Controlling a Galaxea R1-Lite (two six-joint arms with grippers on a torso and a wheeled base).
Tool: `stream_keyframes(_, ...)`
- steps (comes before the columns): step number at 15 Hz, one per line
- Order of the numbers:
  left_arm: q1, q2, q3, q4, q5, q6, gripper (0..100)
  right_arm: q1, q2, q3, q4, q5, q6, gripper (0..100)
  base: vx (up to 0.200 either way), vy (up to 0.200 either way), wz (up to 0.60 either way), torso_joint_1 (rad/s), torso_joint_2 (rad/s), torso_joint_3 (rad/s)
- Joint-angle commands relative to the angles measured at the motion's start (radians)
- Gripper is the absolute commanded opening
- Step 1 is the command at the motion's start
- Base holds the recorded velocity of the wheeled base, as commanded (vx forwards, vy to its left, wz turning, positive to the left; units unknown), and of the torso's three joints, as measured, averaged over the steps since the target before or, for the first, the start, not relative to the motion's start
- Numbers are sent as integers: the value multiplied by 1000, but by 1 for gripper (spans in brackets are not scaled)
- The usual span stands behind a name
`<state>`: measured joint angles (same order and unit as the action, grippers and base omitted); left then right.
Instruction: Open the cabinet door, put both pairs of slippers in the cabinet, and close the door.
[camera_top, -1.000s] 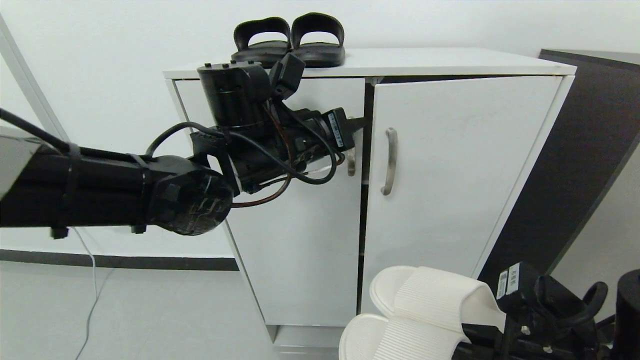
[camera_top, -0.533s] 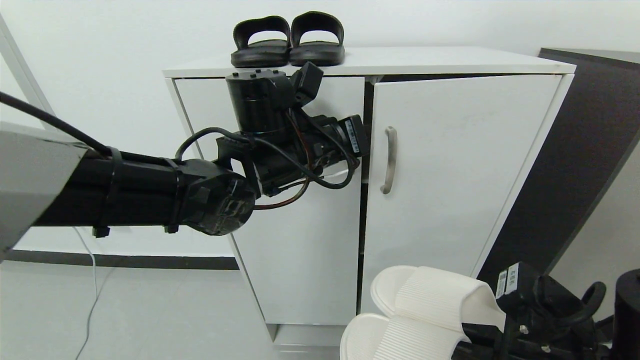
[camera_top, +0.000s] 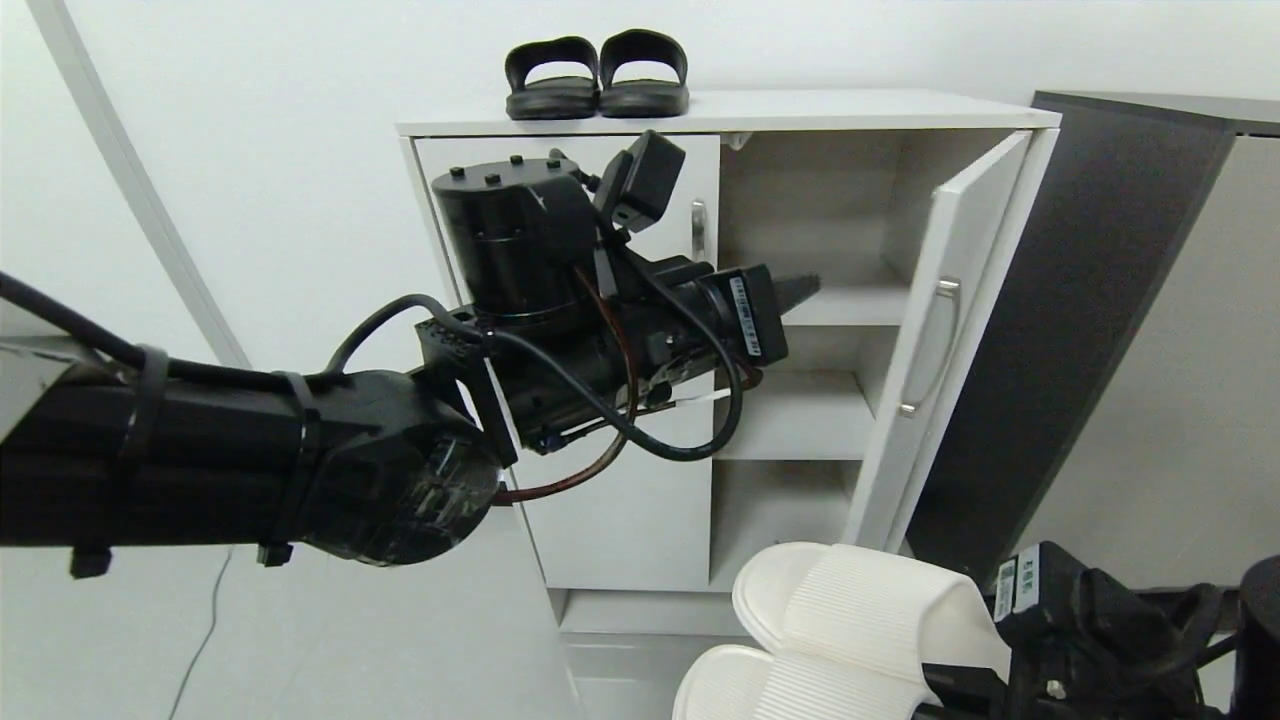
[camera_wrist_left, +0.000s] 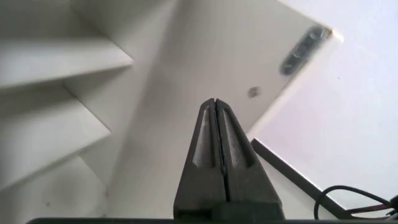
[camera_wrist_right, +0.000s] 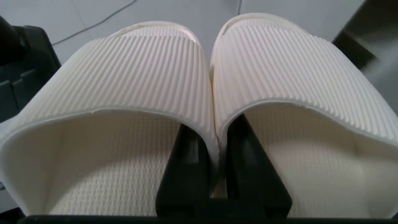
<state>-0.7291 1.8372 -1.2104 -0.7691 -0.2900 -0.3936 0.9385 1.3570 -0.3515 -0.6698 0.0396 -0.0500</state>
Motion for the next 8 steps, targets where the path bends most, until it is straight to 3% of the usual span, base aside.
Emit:
stream_keyframes(1,-3,-15,22,-2,2,-1,0,2,-3,2,-1,0,-11,0,0,0,0,0,0,0)
stream_keyframes(5,45,-84,137,-50,11,9,0,-3,4,2,-4,-3,-13,0,0,0,0,0,0,0)
stream_keyframes(8,111,-243,328,-45,11,21,0,-23,25,-4,-7,0,-10,0,0,0,0,0,0,0)
